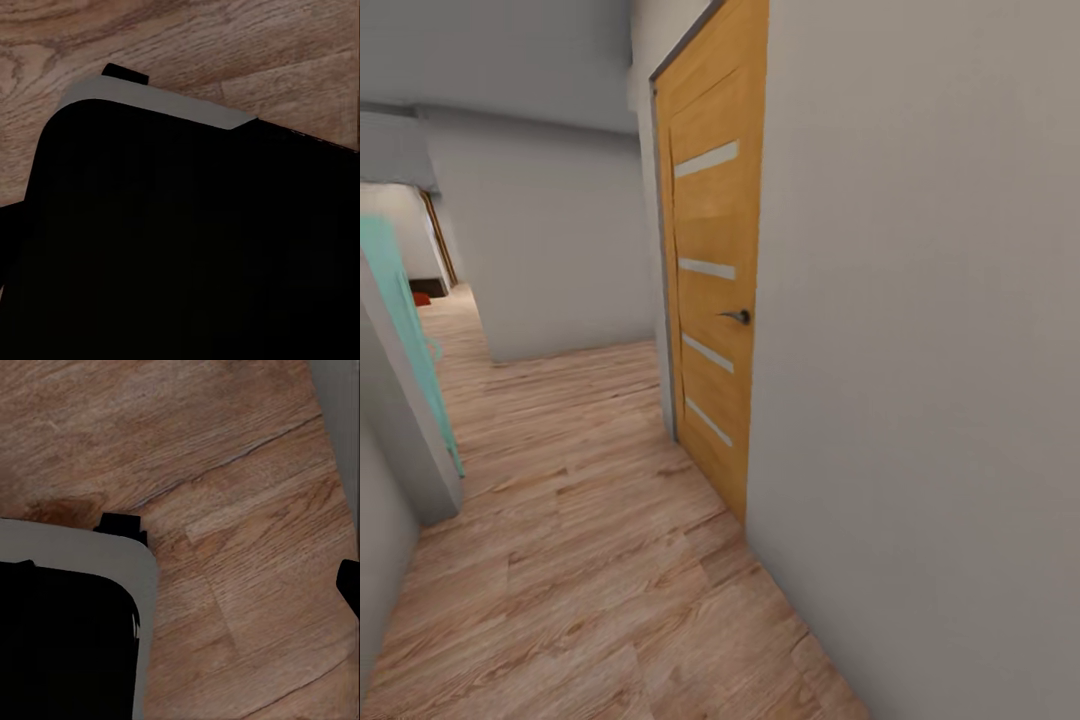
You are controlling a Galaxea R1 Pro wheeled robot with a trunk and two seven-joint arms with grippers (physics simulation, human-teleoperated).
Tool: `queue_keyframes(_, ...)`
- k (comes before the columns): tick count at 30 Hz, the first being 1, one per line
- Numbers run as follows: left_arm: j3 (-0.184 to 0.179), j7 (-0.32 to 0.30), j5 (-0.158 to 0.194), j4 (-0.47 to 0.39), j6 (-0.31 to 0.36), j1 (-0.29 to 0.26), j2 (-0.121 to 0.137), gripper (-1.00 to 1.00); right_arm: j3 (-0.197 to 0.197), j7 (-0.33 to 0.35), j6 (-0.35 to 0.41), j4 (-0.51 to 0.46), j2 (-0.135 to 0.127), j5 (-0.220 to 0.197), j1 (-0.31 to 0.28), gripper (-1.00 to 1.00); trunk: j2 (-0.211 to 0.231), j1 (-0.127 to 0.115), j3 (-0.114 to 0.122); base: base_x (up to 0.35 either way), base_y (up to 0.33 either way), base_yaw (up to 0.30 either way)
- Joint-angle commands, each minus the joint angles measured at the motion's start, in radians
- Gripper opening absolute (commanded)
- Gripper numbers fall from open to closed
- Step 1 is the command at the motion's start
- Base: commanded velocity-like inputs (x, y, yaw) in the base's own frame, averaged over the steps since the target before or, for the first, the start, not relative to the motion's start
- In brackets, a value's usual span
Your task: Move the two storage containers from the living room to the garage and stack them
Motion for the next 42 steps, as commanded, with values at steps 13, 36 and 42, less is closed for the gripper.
queue_keyframes(13,0.003,0.001,0.003,0.0,-0.003,0.0,0.0,1.0,0.009,0.0,-0.007,0.003,-0.003,-0.009,-0.001,1.0,0.0,0.001,-0.001,0.322,0.0,0.282)
queue_keyframes(36,0.003,0.001,0.003,0.0,-0.003,0.0,0.0,1.0,0.009,0.0,-0.007,0.003,-0.001,-0.009,-0.001,1.0,0.0,0.001,-0.001,0.321,0.0,0.282)
queue_keyframes(42,0.003,0.001,0.003,0.0,-0.003,0.0,0.0,1.0,0.009,0.0,-0.009,0.003,-0.002,-0.009,-0.001,1.0,0.0,0.001,-0.001,0.322,0.0,0.282)
